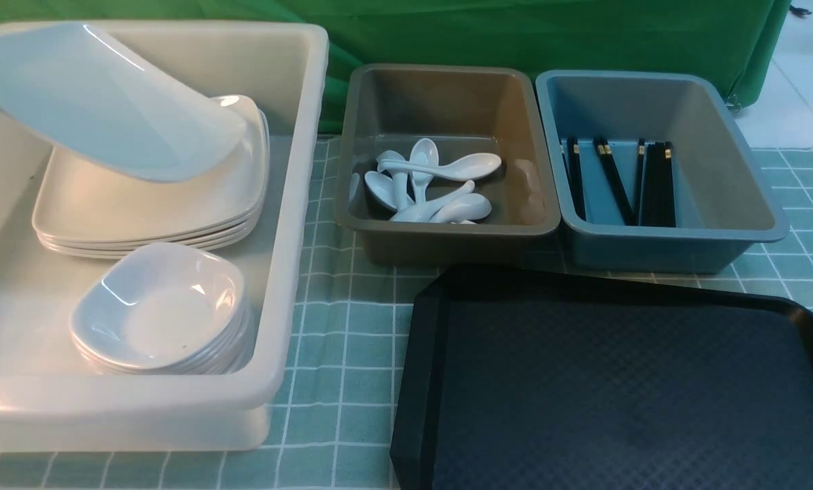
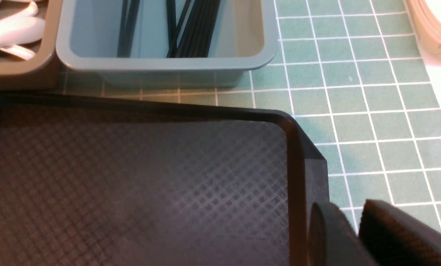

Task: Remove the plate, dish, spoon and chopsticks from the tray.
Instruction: Use the left arm to put the plate into the large storage box on the left

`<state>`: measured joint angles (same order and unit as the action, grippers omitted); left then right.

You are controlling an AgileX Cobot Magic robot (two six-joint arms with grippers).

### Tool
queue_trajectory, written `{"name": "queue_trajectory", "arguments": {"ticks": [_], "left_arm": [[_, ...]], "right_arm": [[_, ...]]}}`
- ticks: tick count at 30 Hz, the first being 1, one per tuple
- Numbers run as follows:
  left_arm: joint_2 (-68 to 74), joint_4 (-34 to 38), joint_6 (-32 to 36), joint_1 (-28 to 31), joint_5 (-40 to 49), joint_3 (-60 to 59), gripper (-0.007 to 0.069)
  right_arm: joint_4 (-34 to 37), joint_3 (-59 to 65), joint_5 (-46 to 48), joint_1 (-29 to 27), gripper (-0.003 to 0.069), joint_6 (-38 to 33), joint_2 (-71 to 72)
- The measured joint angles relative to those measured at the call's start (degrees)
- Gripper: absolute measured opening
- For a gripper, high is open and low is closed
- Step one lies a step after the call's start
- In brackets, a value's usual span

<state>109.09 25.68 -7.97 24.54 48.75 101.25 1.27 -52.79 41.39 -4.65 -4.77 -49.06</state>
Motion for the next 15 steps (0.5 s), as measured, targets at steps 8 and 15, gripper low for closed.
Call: {"name": "queue_trajectory", "arguments": {"ticks": [8, 15], "left_arm": [[-0.4, -6.5, -6.2, -3.0, -6.2, -4.9, 0.002], [-0.4, -8.0, -5.8, -4.5, -7.5, -8.3, 0.0022]], "right_arm": [[0.0, 0.0, -0.1, 0.0, 0.0176, 0.0, 0.0], [0.0, 0.0, -1.0, 0.0, 0.0179, 0.0, 0.0]]}}
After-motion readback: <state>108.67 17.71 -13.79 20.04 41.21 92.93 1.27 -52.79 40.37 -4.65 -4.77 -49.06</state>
